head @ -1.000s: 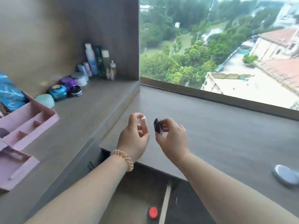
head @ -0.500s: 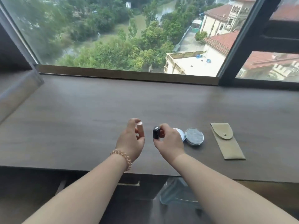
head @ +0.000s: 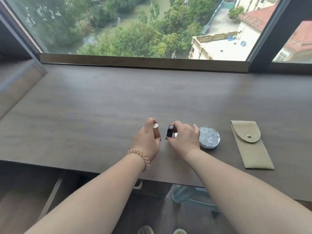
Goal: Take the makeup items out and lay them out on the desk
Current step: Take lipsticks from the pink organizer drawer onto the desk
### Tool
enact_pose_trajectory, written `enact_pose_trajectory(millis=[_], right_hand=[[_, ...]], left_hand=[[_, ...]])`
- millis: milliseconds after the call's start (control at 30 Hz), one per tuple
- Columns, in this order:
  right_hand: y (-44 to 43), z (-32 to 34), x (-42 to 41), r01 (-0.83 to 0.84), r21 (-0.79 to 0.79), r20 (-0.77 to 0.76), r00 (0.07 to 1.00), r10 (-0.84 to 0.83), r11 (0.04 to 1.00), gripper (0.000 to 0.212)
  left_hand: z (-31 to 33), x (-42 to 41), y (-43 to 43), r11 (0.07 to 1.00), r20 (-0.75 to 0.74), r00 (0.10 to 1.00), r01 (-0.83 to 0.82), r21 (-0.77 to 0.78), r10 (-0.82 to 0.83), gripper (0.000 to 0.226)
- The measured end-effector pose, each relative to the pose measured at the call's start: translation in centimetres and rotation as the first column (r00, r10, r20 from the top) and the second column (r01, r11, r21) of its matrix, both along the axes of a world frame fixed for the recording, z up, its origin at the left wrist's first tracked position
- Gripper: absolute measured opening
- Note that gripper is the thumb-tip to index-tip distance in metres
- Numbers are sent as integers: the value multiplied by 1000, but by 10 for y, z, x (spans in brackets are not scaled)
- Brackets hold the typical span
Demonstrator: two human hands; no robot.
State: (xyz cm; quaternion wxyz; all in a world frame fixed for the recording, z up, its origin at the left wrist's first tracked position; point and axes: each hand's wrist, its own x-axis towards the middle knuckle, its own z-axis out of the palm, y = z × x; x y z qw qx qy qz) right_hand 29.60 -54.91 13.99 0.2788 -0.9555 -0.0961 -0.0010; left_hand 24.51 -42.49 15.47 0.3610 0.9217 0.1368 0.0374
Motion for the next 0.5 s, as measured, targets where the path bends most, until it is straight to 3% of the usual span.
enact_pose_trajectory(millis=[200, 367, 500], right_hand=[[2, -13, 16, 22, -26, -5, 1000, -22, 999, 9], [5, -21, 21, 41, -38, 13, 999, -41, 998, 8], [6, -22, 24, 45, -40, 24, 999, -44, 998, 19]], left_hand=[[-25, 29, -2, 1000, 17, 999, 28, 13, -29, 43], [-40, 35, 5, 997, 59, 995, 72, 41, -74, 32], [-48, 40, 4, 994, 77, 992, 102, 29, -104, 41]])
